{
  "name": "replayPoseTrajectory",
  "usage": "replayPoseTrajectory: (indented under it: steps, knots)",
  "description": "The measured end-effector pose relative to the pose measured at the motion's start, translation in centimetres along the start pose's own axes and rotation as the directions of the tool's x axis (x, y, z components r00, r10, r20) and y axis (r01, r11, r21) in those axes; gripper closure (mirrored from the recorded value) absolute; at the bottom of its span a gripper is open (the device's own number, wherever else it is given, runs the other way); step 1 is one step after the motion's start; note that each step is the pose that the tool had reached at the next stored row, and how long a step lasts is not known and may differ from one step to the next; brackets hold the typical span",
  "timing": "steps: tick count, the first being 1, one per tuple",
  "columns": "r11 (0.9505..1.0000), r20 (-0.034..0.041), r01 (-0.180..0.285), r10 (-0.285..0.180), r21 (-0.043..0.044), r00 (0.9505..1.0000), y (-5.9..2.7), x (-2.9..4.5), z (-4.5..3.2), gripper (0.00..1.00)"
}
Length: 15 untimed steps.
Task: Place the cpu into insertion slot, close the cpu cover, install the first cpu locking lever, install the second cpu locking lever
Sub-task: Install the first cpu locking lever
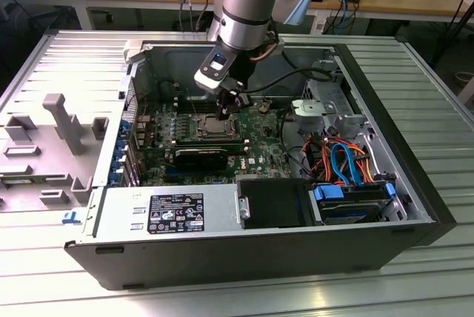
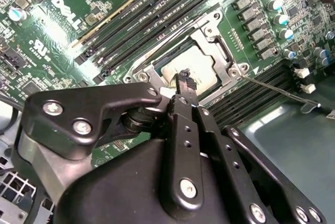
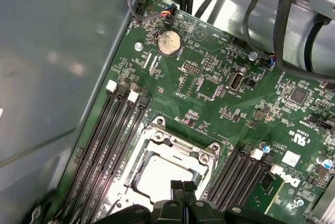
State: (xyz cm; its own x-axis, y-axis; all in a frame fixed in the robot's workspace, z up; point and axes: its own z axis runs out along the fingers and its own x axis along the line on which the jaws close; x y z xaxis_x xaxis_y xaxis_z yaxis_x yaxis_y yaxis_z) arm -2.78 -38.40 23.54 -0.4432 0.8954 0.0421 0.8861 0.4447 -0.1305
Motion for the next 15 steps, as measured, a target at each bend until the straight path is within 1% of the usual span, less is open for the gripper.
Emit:
replayPoseTrajectory:
  steps: [4, 5, 6, 14, 15]
  knots:
    - [0.9998, 0.0027, 0.021, -0.021, 0.0009, 0.9998, 0.00, 0.00, 0.00, 0.89]
    - [0.9994, 0.0046, 0.035, -0.035, 0.0016, 0.9994, 0.00, 0.00, 0.00, 0.89]
    - [0.9992, 0.0052, 0.039, -0.039, 0.0018, 0.9992, 0.00, 0.00, 0.00, 0.89]
    - [0.9988, 0.0064, 0.049, -0.049, 0.0023, 0.9988, 0.00, 0.00, 0.00, 0.89]
    - [0.9983, 0.0074, 0.058, -0.058, 0.0025, 0.9983, 0.01, 0.00, 0.01, 0.89]
